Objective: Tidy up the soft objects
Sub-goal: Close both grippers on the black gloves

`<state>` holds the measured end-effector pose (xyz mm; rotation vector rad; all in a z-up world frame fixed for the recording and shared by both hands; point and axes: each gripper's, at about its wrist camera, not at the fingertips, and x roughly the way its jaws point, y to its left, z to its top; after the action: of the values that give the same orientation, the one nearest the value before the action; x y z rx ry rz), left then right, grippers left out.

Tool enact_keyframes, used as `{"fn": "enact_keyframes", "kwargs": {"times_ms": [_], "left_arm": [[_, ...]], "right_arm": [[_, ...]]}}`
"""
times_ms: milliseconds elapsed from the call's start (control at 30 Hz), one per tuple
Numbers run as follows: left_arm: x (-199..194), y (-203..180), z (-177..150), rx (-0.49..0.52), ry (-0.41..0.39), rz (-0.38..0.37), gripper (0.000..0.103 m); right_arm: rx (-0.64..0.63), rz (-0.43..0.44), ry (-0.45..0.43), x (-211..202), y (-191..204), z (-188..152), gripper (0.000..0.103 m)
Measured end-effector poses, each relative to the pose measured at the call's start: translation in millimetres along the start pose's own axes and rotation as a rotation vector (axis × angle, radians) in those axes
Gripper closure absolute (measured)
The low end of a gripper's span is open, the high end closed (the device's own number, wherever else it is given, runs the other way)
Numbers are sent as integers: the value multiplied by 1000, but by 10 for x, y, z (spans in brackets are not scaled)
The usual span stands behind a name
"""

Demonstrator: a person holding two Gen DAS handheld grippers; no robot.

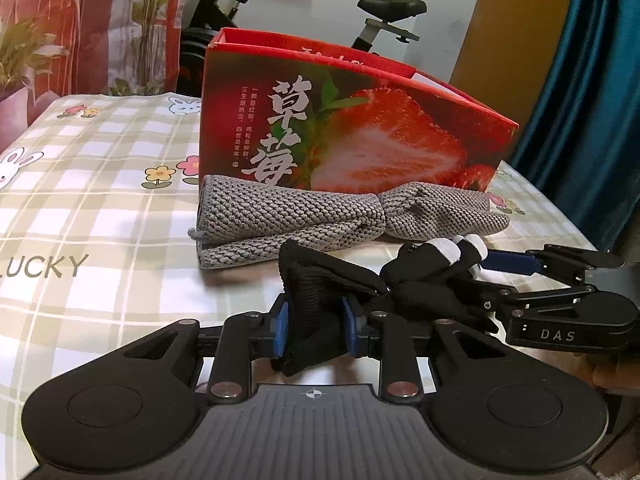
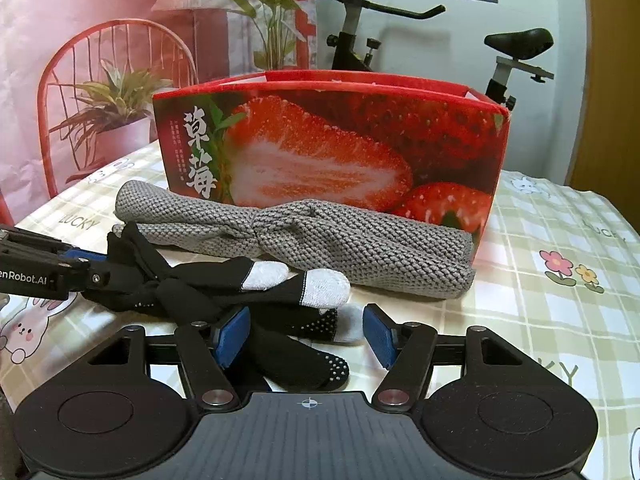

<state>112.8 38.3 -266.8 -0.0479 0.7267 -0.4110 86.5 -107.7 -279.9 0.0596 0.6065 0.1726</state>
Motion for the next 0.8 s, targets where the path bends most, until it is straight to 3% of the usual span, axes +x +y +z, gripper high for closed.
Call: {"fn": "enact_keyframes", "kwargs": {"times_ms": [333, 500, 800], "left_arm": [[26, 37, 2, -18, 5, -1, 72], [41, 55, -2, -31, 7, 0, 70], [45, 46, -6, -29, 7, 2, 70]], "right_arm": [[1, -2, -41, -57, 2, -8, 43], [-34, 7, -69, -103, 49, -14, 35], [-62, 16, -7, -20, 106, 1, 30]]}}
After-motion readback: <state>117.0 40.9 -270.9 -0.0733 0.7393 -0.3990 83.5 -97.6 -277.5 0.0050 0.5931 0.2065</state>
